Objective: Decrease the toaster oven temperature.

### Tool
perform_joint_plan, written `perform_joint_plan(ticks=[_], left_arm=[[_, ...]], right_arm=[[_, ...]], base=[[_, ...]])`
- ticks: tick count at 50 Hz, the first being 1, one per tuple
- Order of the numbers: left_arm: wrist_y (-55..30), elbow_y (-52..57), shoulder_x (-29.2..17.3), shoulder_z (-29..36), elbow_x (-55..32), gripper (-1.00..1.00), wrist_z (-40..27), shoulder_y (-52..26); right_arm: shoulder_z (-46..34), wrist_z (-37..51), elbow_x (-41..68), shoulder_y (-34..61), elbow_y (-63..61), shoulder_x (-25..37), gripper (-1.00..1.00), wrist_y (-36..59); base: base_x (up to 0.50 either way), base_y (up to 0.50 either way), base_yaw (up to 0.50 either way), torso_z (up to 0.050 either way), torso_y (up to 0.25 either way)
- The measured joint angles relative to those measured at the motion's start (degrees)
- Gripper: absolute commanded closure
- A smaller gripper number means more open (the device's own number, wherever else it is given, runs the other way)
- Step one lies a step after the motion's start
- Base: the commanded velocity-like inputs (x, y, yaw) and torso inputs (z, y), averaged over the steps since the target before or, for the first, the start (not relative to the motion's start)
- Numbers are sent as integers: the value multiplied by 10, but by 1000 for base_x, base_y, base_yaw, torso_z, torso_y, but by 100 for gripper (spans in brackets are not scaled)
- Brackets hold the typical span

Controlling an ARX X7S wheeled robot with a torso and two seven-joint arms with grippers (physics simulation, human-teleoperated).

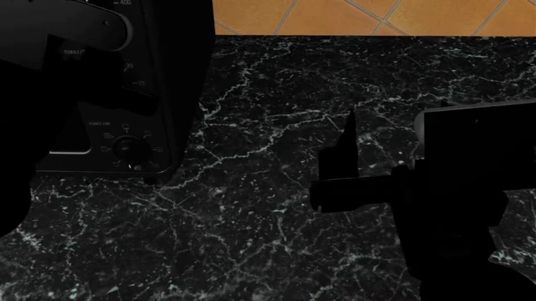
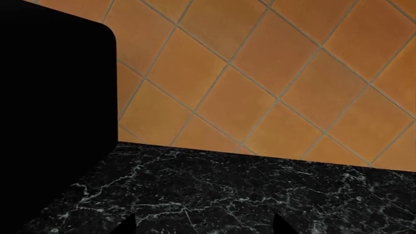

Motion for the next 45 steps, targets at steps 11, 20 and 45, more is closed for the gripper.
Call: perform_joint_plan(ticks=[11,20,45], left_arm=[[-9,-3,28,-48,-26,100,-17,6],[-5,-5,48,-78,-41,100,-33,13],[33,-13,88,-144,-86,100,-68,36]], right_arm=[[0,2,3,-2,3,1,-100,-4],[0,4,5,-5,7,2,-100,-8],[-7,10,9,-5,14,4,-100,-13]], base=[[15,-1,-7,2,0],[16,-1,-7,2,0],[16,0,-6,2,0]])
